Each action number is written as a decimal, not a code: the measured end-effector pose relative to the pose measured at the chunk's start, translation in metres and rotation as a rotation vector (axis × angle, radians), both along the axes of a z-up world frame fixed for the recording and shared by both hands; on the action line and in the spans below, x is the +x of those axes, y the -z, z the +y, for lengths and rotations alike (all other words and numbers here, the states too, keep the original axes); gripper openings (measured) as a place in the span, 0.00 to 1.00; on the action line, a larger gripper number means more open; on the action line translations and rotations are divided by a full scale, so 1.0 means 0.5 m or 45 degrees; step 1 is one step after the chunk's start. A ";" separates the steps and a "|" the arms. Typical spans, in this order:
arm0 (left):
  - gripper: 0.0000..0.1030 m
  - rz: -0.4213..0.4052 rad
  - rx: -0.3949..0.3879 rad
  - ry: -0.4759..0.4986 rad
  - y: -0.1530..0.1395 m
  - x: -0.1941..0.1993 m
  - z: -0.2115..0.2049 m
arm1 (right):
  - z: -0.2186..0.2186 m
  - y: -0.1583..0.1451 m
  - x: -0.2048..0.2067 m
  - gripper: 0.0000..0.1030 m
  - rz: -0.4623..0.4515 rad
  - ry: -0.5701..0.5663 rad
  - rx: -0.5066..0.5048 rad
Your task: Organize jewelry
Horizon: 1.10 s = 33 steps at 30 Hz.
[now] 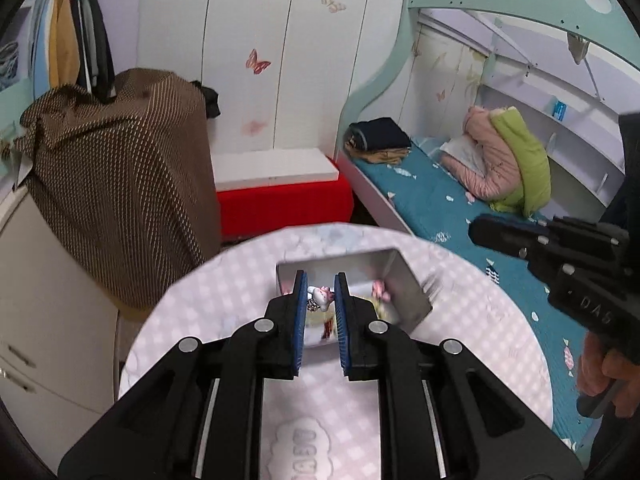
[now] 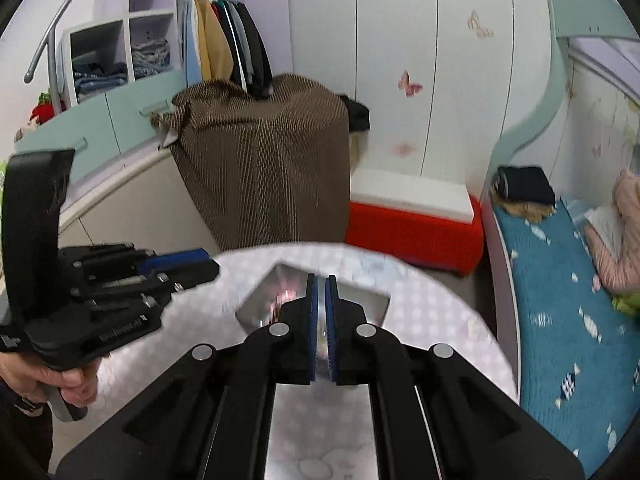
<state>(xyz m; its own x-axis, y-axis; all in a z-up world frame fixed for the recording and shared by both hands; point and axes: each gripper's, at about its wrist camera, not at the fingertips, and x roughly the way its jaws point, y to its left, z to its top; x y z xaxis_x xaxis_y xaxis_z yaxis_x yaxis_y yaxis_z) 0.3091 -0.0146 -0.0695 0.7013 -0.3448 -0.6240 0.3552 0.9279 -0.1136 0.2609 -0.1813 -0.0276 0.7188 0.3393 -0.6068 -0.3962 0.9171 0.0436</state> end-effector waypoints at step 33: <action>0.94 0.073 0.139 -0.150 0.084 0.089 -0.043 | -0.081 0.075 0.104 0.92 0.254 0.176 0.306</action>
